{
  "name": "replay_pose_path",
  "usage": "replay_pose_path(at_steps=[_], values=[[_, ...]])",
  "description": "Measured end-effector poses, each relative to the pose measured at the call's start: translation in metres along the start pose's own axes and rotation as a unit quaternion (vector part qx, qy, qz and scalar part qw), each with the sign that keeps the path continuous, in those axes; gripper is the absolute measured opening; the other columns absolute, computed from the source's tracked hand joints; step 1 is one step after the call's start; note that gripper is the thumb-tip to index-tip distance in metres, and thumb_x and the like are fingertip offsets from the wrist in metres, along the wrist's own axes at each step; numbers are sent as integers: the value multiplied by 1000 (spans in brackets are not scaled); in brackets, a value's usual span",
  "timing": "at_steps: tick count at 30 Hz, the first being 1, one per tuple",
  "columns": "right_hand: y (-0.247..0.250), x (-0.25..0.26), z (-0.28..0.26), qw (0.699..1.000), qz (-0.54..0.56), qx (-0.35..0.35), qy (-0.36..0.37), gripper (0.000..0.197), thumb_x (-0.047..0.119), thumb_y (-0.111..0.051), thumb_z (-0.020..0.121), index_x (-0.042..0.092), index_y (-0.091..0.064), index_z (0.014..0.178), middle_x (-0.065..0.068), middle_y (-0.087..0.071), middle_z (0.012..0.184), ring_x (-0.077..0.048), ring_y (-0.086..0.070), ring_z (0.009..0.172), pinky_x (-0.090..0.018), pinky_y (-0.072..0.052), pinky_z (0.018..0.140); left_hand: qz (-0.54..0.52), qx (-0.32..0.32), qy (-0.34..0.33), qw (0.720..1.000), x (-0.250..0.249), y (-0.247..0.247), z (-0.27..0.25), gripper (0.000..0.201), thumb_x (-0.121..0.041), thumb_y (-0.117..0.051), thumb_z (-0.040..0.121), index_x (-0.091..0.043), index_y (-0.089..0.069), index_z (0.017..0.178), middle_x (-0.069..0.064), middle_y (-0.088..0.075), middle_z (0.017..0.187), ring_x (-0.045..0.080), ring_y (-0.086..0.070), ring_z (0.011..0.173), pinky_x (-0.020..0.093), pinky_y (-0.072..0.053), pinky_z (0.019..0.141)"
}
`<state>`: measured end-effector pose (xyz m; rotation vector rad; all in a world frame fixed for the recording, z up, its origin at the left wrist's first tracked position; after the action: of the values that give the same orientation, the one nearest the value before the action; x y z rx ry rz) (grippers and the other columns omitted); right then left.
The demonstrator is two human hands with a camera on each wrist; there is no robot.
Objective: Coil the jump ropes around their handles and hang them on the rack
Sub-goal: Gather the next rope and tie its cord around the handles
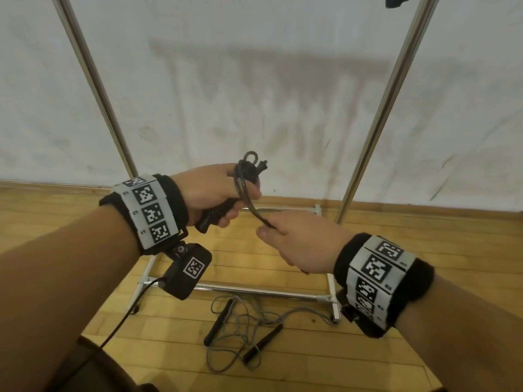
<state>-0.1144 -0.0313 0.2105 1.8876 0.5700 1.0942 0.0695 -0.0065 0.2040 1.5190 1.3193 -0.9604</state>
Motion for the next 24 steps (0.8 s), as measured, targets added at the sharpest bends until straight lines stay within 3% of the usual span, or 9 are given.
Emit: replay_pose_path(at_steps=[3, 6, 9, 13, 17, 19, 21, 23, 24], values=[[-9, -2, 6, 1000, 12, 18, 16, 41, 51, -37, 107, 20, -63, 110, 1, -62, 74, -17, -61, 69, -44, -56, 75, 42, 148, -22, 988, -10, -24, -11, 26, -21, -79, 87, -6, -62, 100, 6, -56, 60, 14, -53, 45, 22, -47, 45], [-16, -1, 10, 998, 11, 45, 38, 32, 56, -34, 106, 40, -56, 121, 0, -71, 70, -9, -67, 67, -36, -56, 82, 84, 194, -35, 977, -16, -31, -18, 24, -20, -79, 87, -6, -61, 93, 14, -52, 67, 15, -54, 47, 21, -48, 47], [-16, -4, 13, 997, 23, 68, 20, 40, 56, -35, 106, 31, -54, 130, -2, -75, 68, -9, -68, 61, -32, -57, 78, 96, 165, -39, 981, -16, -25, -24, 27, -22, -81, 85, -6, -60, 92, 12, -52, 65, 17, -53, 49, 23, -49, 49], [-15, -3, 7, 994, 17, 106, 16, 40, 59, -35, 104, 24, -55, 100, -8, -74, 66, -19, -66, 56, -46, -57, 86, 84, 58, -56, 993, -13, -7, -27, 23, -15, -81, 89, -14, -58, 91, 6, -56, 60, 19, -52, 48, 27, -49, 50], [-12, -7, 2, 992, 31, 119, 7, 42, 56, -38, 105, 20, -54, 92, 0, -61, 57, -16, -57, 46, -45, -60, 79, 89, 71, -73, 991, -15, -6, -33, 32, 8, -72, 80, -15, -55, 95, 10, -58, 75, 19, -55, 55, 29, -52, 55], [-12, -13, 4, 992, 38, 120, -9, 43, 55, -40, 105, 16, -56, 101, 2, -56, 61, -18, -55, 47, -39, -57, 66, 71, 99, -66, 990, -18, -10, -37, 34, -1, -79, 79, -17, -57, 100, 18, -55, 85, 19, -56, 56, 28, -53, 54], [-12, -20, 7, 992, 31, 117, -33, 45, 55, -41, 105, 14, -58, 109, 0, -55, 67, -17, -53, 50, -31, -52, 54, 35, 115, -51, 991, -22, -19, -40, 33, -31, -90, 79, -21, -63, 97, 16, -53, 75, 18, -53, 55, 25, -50, 50], [-8, -25, 9, 992, 24, 112, -53, 40, 53, -43, 105, 17, -61, 104, 1, -53, 68, -14, -50, 50, -27, -49, 50, 45, 101, -28, 993, -22, -31, -42, 41, -63, -83, 78, -26, -69, 89, 4, -56, 67, 17, -51, 53, 25, -47, 46], [-5, -27, 10, 993, 13, 106, -53, 31, 48, -46, 105, 22, -61, 98, 2, -55, 70, -14, -51, 53, -28, -51, 51, 84, 100, -16, 991, -19, -40, -42, 38, -67, -78, 81, -31, -71, 86, 1, -58, 66, 17, -51, 51, 25, -46, 45]])
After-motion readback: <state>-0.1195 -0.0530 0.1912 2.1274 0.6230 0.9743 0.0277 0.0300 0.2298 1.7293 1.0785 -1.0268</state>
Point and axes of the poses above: each hand's wrist, its own z-axis towards the middle knuckle, its own y-axis out of the back of the hand, x = y × z, the point moved 4 cm from there along z, towards the middle knuckle
